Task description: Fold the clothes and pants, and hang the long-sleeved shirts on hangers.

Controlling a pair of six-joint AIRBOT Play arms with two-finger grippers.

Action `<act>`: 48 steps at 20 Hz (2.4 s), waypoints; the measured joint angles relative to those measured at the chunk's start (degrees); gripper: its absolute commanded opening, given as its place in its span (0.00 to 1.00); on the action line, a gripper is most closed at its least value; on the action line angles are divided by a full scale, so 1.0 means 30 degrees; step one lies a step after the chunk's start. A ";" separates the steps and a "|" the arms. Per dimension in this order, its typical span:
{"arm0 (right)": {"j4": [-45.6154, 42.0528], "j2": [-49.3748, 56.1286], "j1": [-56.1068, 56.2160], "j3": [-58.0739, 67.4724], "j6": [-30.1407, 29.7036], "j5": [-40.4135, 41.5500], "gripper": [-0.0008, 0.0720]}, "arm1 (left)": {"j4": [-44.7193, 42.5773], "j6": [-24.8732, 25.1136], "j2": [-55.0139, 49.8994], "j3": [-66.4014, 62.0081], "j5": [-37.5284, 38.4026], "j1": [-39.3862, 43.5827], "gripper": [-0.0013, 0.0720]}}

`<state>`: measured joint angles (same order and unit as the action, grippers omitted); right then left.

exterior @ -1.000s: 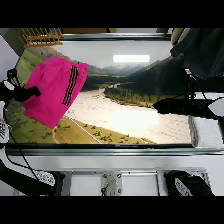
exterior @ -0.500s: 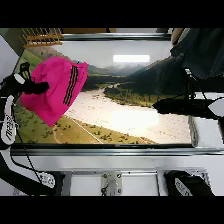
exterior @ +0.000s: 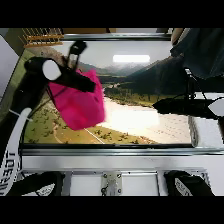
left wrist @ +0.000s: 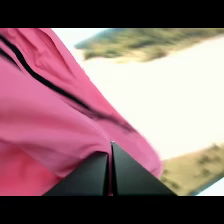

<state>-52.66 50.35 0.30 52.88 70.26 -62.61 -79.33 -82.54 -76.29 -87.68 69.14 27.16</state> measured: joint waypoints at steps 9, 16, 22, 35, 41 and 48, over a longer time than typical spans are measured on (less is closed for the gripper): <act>0.0015 0.0000 0.0000 0.0000 0.0000 -0.0007 0.03 | -0.2288 -0.1290 -0.0219 0.0000 0.0481 0.5071 0.96; 0.0007 0.0109 0.0000 0.0000 0.0000 0.0058 0.03 | -0.2914 -0.3381 -0.1086 0.1319 -0.0058 -0.3643 0.96; 0.0007 0.0634 0.0000 0.0000 0.0000 0.0066 0.03 | 0.2448 -0.1581 -0.4109 0.4881 -0.1115 -1.0593 0.96; -0.0182 0.1472 -0.0998 -0.0058 0.0000 0.0080 0.02 | 0.8247 0.1902 -0.7679 0.4823 -0.2135 -1.0411 0.03; -0.1479 0.1785 -0.4932 -0.2004 0.0000 -0.0597 0.80 | 0.6062 0.1501 -0.5559 0.3650 -0.1698 -1.1621 0.03; -0.1821 0.5042 -0.6076 -0.3927 -0.1450 -0.0568 0.80 | 0.4590 0.1246 -0.0517 0.9420 -0.0452 -1.3435 0.03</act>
<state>-58.13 65.47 -17.93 41.10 65.91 -64.31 -65.56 -78.81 -77.84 -59.42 67.79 -13.15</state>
